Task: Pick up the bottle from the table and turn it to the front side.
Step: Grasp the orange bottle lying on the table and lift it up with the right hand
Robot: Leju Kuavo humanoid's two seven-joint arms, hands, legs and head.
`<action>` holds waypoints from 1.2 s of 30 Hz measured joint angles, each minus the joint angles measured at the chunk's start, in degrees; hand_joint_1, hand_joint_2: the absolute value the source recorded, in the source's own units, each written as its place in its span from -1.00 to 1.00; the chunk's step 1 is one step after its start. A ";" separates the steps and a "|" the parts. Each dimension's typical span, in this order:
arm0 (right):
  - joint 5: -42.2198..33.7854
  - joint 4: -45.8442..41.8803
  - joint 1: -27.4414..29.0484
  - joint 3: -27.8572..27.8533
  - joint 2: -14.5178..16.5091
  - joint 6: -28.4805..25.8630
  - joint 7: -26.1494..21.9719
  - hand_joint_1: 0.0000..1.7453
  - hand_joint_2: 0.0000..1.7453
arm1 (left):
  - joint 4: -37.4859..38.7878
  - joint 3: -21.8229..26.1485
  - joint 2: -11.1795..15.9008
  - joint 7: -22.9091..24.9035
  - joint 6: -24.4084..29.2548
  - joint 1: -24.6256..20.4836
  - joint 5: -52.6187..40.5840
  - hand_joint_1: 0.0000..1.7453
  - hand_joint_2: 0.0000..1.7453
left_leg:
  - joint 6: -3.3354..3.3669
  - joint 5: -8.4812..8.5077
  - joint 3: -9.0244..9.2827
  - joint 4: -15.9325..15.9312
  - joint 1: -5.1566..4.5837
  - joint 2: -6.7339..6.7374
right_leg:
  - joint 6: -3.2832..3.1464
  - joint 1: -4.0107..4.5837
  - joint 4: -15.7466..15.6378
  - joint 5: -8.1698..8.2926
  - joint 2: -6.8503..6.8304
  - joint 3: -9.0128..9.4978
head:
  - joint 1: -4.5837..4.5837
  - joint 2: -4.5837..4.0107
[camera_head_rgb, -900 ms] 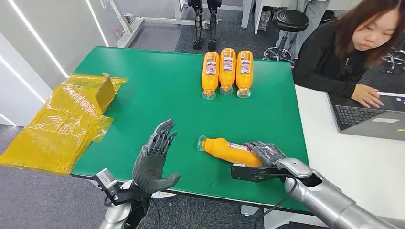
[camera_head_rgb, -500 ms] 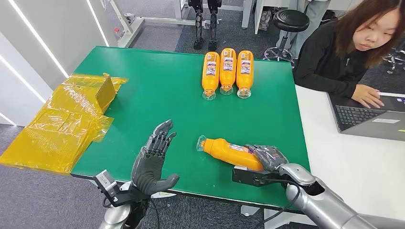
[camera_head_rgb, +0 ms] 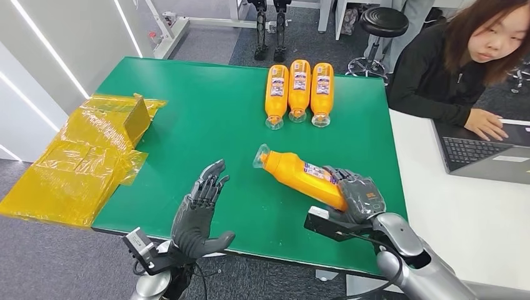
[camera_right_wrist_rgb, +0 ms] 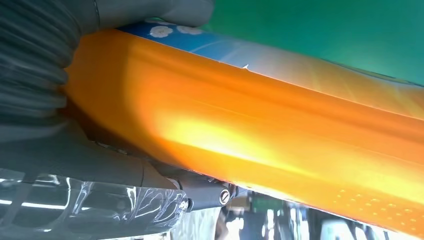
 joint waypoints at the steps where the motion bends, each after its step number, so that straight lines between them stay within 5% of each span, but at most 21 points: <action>1: 0.34 -1.14 1.06 -0.73 0.00 -1.04 -0.15 1.00 1.00 | -0.09 0.00 -0.07 0.05 0.10 0.01 -0.12 -1.00 1.00 | 0.00 0.00 -0.05 0.00 0.00 -0.03 | 0.01 0.00 0.00 -0.01 -0.04 -0.04 | -0.01 0.00; 11: 5.00 -13.12 19.11 -6.85 0.09 -13.46 -3.02 1.00 1.00 | -0.39 0.01 -0.29 0.35 -1.39 -0.17 -0.37 -1.00 1.00 | 0.02 -0.05 -0.33 -0.01 0.00 -0.18 | 0.06 0.00 -0.02 -0.10 -0.20 -0.28 | 0.01 0.00; 17: 14.35 -15.95 28.06 -6.40 4.68 -22.97 -6.02 1.00 1.00 | 1.13 -0.04 -0.95 0.73 -5.24 -1.50 3.60 -1.00 1.00 | 0.01 -0.05 -0.35 -0.05 0.00 -0.10 | 0.04 0.00 0.00 -0.12 -0.15 -0.32 | -0.01 0.00; 26: 18.26 -14.52 28.14 -2.76 14.40 -23.61 -4.23 1.00 1.00 | 4.02 -1.28 -2.79 4.43 -12.91 -4.03 10.89 -1.00 1.00 | -0.07 0.04 -0.32 -0.05 0.01 -0.07 | 0.00 0.00 0.04 -0.08 -0.14 -0.32 | 0.00 0.00; 36: 18.93 -14.20 29.42 -2.06 15.79 -24.87 -3.22 1.00 1.00 | 5.98 -5.15 -3.39 6.33 -18.46 -5.91 15.42 -1.00 1.00 | -0.01 0.00 -0.34 -0.03 -0.04 -0.07 | 0.02 -0.03 0.00 -0.09 -0.14 -0.33 | 0.00 0.00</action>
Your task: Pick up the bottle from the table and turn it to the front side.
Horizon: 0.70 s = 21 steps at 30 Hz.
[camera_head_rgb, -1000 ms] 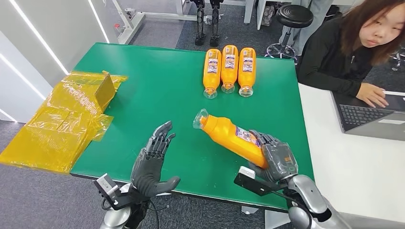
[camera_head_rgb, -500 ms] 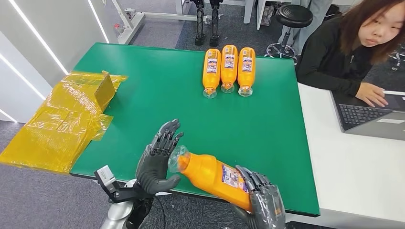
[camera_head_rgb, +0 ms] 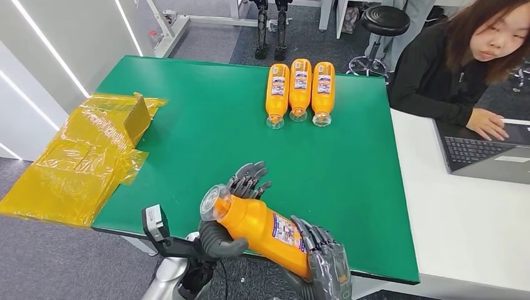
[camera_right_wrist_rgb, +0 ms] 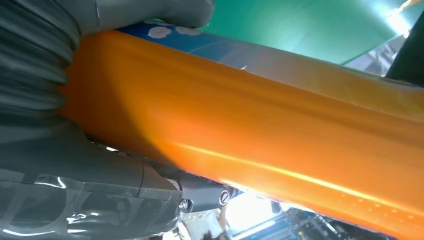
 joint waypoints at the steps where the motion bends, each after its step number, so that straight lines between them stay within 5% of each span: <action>1: 0.03 -0.02 0.09 0.01 0.06 -0.13 0.15 1.00 1.00 | 0.13 -0.33 0.03 0.14 -0.32 -0.25 0.44 -1.00 1.00 | 0.00 0.00 0.00 0.00 0.00 0.00 | 0.00 0.00 0.00 0.00 0.01 0.00 | 0.00 0.00; 8: 0.03 -0.05 0.00 0.11 0.81 1.04 0.51 1.00 1.00 | 1.15 -2.12 0.49 1.40 -1.03 -2.70 2.47 -0.99 1.00 | -0.01 0.02 0.02 0.00 0.01 0.01 | -0.02 0.01 0.03 0.01 0.01 -0.01 | 0.01 0.00; 12: -0.16 -0.02 -0.66 0.43 1.34 1.41 0.15 1.00 1.00 | 1.68 -2.69 0.56 1.93 -0.54 -4.30 3.20 1.00 1.00 | -0.02 0.02 0.03 0.00 0.02 0.01 | -0.03 0.01 0.04 0.02 0.02 0.00 | 0.01 0.00; 21: -0.44 -0.20 -1.28 0.28 2.76 2.75 1.54 1.00 1.00 | 2.98 -3.46 0.61 2.05 0.81 -6.21 4.03 1.00 1.00 | -0.01 0.02 0.02 0.00 0.01 0.01 | -0.02 0.00 0.03 0.02 0.02 -0.01 | 0.00 0.00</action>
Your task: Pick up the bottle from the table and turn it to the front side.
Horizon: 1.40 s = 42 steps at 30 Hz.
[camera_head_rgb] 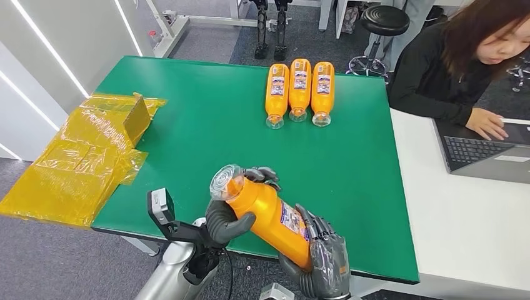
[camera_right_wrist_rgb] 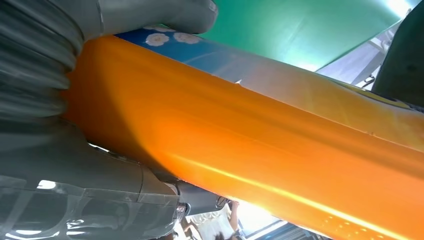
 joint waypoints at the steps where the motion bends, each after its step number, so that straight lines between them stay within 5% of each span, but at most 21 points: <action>1: 0.19 -0.15 0.02 -0.06 0.05 0.21 0.17 1.00 1.00 | 0.13 -0.02 0.01 -0.01 0.11 -0.16 0.02 1.00 1.00 | 0.00 0.00 0.00 0.00 0.00 0.00 | 0.00 0.00 0.00 0.00 0.00 0.00 | 0.00 0.00; 6: 0.43 -0.68 0.27 -0.36 0.10 0.61 0.34 1.00 1.00 | 0.69 -0.09 0.28 -0.08 0.38 -0.89 0.23 1.00 1.00 | 0.00 0.00 0.01 0.00 0.00 0.00 | 0.00 0.00 0.00 0.00 0.01 0.00 | 0.00 0.00; 8: 0.31 -0.67 0.42 -0.49 0.10 0.56 0.20 0.33 1.00 | 0.80 -0.09 0.46 -0.16 0.55 -0.97 0.26 1.00 1.00 | 0.00 0.00 0.01 0.00 0.00 0.00 | 0.00 0.00 0.00 0.00 0.02 0.00 | 0.00 0.00; 10: 0.09 -0.65 0.55 -0.63 0.10 0.48 -0.01 -0.67 1.00 | 0.87 -0.09 0.66 -0.25 0.83 -0.98 0.26 1.00 1.00 | 0.00 0.00 0.00 0.00 0.00 0.00 | 0.00 0.00 0.00 0.00 0.02 0.00 | 0.00 0.00; 12: -0.72 -0.62 0.59 -0.69 0.10 0.51 -0.46 -1.00 1.00 | 0.91 -0.09 0.86 -0.32 1.22 -0.96 0.17 1.00 1.00 | 0.00 0.00 0.00 0.00 0.00 0.00 | 0.00 0.00 0.00 0.00 0.02 0.00 | 0.00 0.00; 27: -6.94 -0.63 0.07 0.21 0.10 -0.95 -5.00 -1.00 1.00 | 1.55 -0.14 1.78 -2.16 8.23 -1.28 -6.78 1.00 1.00 | 0.00 0.00 0.00 0.00 0.00 0.00 | 0.00 0.00 0.00 0.00 0.03 -0.01 | 0.00 0.00; 37: -9.62 0.63 -0.75 0.71 0.78 -3.56 -7.31 -1.00 1.00 | 1.59 2.29 5.03 -5.72 35.46 -9.42 -39.66 1.00 1.00 | -0.09 0.07 0.01 0.00 0.02 0.00 | -0.03 0.01 0.09 0.03 0.02 -0.01 | 0.00 0.00; 42: -12.38 1.32 -0.94 0.95 1.01 -4.17 -8.55 -1.00 1.00 | 0.21 2.17 7.59 -3.86 43.59 -11.78 -53.73 1.00 1.00 | -0.10 0.07 0.01 0.00 0.02 0.00 | -0.03 0.01 0.09 0.03 0.04 -0.04 | -0.01 0.00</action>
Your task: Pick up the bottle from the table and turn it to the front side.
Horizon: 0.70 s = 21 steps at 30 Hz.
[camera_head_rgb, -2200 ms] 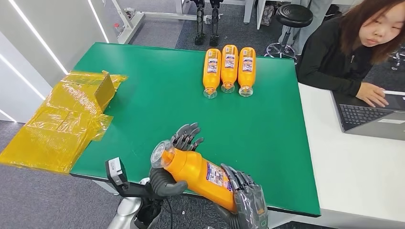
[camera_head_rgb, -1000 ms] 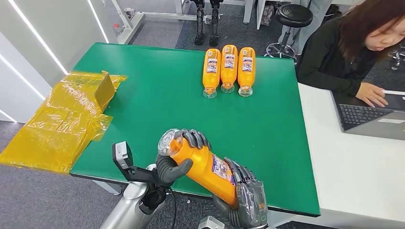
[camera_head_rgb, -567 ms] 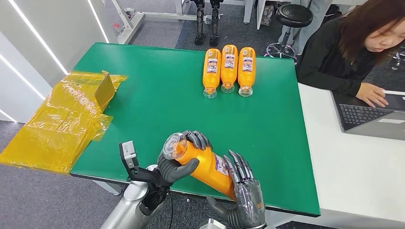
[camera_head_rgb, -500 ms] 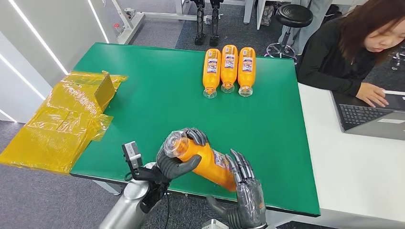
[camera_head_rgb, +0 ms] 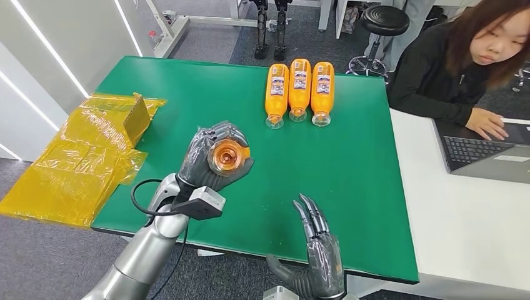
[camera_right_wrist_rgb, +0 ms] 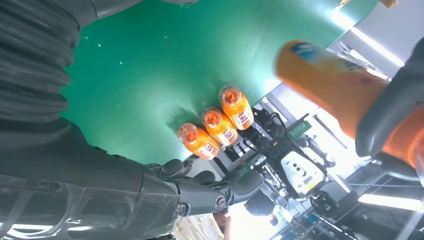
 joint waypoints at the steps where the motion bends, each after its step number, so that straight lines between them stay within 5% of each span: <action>1: -0.75 0.19 0.01 0.04 -0.02 -0.45 -0.39 -1.00 1.00 | 0.02 -0.15 0.65 0.46 1.40 -0.50 -2.43 1.00 1.00 | 0.00 0.00 0.00 0.00 0.00 0.01 | 0.00 0.00 0.00 0.00 0.01 -0.01 | -0.01 0.00; 10: -4.68 1.86 -0.04 0.28 -0.08 -2.56 -3.05 -1.00 1.00 | 9.93 -5.30 6.55 11.70 8.61 -6.85 -27.13 1.00 1.00 | -0.03 0.02 0.01 0.00 0.00 0.07 | -0.07 0.00 0.01 0.05 0.10 -0.04 | 0.00 0.00; 21: -10.22 4.58 -0.99 1.59 -0.08 -3.24 -5.42 -1.00 1.00 | 36.93 -10.09 7.06 26.54 4.23 -14.29 -41.62 1.00 1.00 | -0.03 0.02 0.00 0.00 0.00 0.16 | -0.07 0.00 0.03 0.06 0.20 -0.07 | 0.00 0.00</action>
